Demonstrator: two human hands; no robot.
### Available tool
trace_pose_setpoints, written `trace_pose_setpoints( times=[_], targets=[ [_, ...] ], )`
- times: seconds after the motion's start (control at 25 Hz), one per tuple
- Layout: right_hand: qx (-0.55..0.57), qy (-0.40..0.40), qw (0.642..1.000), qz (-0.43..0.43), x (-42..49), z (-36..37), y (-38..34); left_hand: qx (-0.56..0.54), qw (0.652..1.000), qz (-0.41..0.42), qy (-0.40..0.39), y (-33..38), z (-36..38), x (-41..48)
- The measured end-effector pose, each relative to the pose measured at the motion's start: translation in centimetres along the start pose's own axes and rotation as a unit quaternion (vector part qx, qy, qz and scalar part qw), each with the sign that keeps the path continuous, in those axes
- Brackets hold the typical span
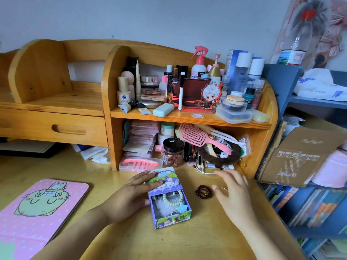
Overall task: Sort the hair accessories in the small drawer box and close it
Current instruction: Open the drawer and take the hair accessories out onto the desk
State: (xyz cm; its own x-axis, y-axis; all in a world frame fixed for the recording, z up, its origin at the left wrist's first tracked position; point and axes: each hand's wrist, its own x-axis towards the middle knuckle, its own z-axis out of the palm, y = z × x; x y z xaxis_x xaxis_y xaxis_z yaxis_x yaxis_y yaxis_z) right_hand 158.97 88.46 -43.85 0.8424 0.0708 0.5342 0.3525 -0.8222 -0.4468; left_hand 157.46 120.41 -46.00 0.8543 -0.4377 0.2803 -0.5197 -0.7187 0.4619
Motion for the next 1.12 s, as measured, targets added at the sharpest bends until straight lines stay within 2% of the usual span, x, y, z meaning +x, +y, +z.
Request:
trace_pose_setpoints(
  times=[0.12,0.28,0.48,0.76,1.0,1.12],
  targets=[
    [0.099,-0.051,0.993,-0.041,-0.5,-0.1,-2.7,-0.006,1.000,0.002,0.007,0.1,0.0,0.0],
    [0.118,-0.119,0.983,-0.073,-1.2,0.2,-5.1,-0.005,1.000,0.000,0.002,0.3,-0.1,0.0],
    [0.061,-0.162,0.981,-0.090,-1.5,0.5,-6.1,-0.004,1.000,-0.001,0.002,0.5,-0.2,-0.1],
    [0.030,-0.191,0.979,-0.058,-1.0,0.4,-7.0,-0.006,1.000,0.000,0.007,0.4,0.0,-0.1],
    [-0.092,-0.222,0.965,-0.103,0.2,-0.5,-8.8,-0.009,1.000,0.000,0.007,0.5,0.0,-0.1],
    [-0.118,-0.233,0.957,-0.125,0.2,-0.2,-9.2,-0.007,1.000,0.002,0.006,0.4,0.0,-0.1]
  ],
)
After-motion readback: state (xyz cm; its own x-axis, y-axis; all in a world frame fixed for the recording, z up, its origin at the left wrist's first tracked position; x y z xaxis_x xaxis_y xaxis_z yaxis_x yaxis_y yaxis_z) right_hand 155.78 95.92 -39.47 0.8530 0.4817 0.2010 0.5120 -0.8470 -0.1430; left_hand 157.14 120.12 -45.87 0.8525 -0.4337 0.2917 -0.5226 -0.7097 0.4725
